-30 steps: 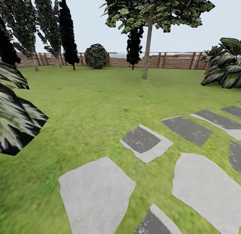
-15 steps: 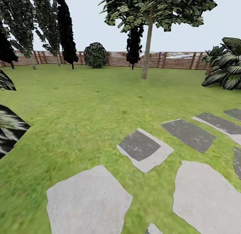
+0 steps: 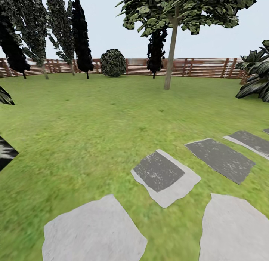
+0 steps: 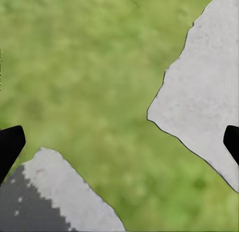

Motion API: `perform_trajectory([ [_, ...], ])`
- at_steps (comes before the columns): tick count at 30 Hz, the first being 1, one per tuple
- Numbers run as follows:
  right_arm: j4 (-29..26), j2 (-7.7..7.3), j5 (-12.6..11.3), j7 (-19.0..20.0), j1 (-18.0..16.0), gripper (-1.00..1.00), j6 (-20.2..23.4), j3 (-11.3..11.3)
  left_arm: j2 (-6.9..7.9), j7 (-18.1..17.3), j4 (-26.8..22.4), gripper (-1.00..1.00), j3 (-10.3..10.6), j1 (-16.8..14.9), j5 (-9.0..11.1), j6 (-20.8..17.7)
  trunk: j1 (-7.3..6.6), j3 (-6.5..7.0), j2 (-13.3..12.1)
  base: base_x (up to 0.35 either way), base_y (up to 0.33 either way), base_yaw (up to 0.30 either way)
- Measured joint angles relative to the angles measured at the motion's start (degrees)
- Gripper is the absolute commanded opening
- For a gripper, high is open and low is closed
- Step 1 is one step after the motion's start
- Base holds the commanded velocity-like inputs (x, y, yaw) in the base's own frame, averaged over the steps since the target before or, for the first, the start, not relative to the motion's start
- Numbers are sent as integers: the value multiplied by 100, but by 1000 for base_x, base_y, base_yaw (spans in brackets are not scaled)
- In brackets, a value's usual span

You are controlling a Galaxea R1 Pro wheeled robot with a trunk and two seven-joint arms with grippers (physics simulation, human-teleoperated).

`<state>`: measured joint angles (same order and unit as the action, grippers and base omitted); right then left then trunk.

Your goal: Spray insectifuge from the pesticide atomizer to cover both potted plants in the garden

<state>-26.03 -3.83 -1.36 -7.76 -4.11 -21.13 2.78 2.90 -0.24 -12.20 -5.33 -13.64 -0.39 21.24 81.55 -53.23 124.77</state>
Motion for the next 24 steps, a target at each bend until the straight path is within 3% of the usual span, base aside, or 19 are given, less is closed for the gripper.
perform_trajectory([
  [24,-1,0,2,0,0,100,0,0,1,2,1,100,0,-2,0,0,0,0,0,339,-141,263],
])
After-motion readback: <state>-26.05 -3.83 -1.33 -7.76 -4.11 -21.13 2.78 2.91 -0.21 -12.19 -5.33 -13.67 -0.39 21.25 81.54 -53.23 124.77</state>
